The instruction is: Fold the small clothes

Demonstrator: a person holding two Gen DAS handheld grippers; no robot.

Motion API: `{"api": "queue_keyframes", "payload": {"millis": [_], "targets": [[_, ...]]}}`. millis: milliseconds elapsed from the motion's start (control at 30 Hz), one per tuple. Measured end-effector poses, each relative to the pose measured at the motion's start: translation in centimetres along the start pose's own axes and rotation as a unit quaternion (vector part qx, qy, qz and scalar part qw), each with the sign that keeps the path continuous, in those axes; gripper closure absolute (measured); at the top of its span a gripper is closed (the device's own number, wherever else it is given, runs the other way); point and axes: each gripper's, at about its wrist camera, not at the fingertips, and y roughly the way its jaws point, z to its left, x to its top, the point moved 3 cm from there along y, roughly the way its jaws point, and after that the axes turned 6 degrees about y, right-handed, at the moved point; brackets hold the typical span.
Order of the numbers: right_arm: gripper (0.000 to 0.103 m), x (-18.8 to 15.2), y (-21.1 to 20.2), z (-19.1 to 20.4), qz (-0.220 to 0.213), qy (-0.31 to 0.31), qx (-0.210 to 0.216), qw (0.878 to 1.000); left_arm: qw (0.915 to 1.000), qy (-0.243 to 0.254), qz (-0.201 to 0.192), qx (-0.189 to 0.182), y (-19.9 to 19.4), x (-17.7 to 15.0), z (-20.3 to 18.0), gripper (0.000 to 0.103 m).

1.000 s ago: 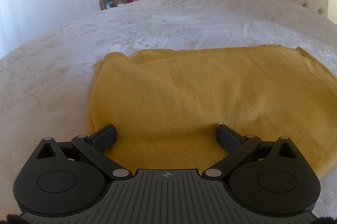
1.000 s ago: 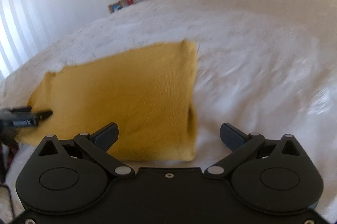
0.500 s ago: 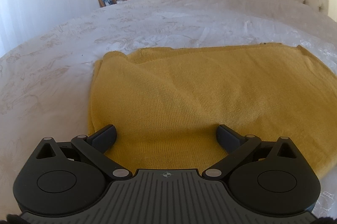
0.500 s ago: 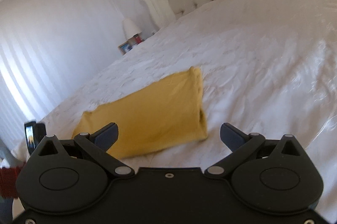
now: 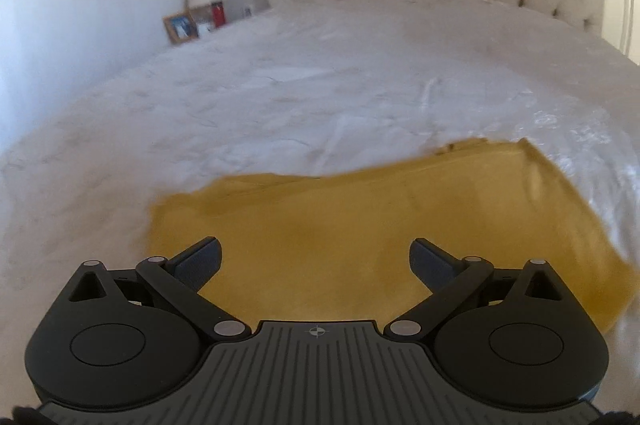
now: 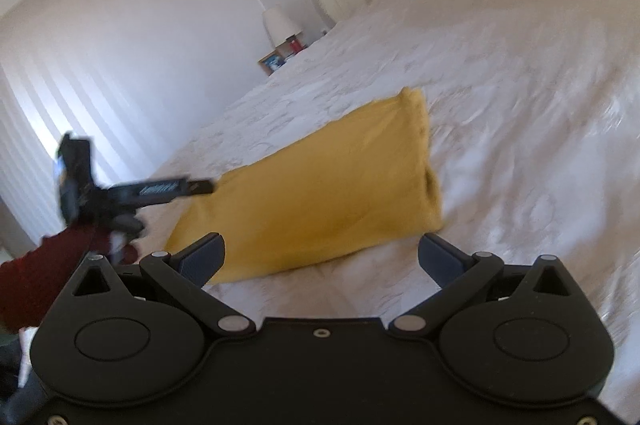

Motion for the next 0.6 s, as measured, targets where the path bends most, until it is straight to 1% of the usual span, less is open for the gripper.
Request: {"api": "queue_keyframes", "payload": {"millis": [100, 233, 367, 467, 600], "targets": [[0.001, -0.1, 0.2, 0.2, 0.003, 0.000, 0.004, 1.000, 0.9997, -0.008, 0.023, -0.005, 2.1, 0.7, -1.0, 0.001], [0.001, -0.2, 0.2, 0.3, 0.005, -0.004, 0.005, 1.000, 0.9983, -0.029, 0.051, 0.006, 4.6, 0.2, -1.7, 0.002], [0.001, 0.0, 0.0, 0.3, 0.006, 0.000, 0.010, 1.000, 0.9946, -0.046, 0.091, 0.017, 7.1, -0.9, -1.7, 0.001], [0.001, 0.2, -0.2, 0.5, 0.004, -0.001, 0.014, 1.000, 0.9941, -0.050, 0.093, 0.026, 7.8, -1.3, -1.7, 0.000], [0.001, 0.3, -0.6, 0.8, 0.000, -0.001, 0.018, 1.000, 0.9931, -0.048, 0.100, 0.037, 8.3, -0.9, -1.9, 0.000]]}}
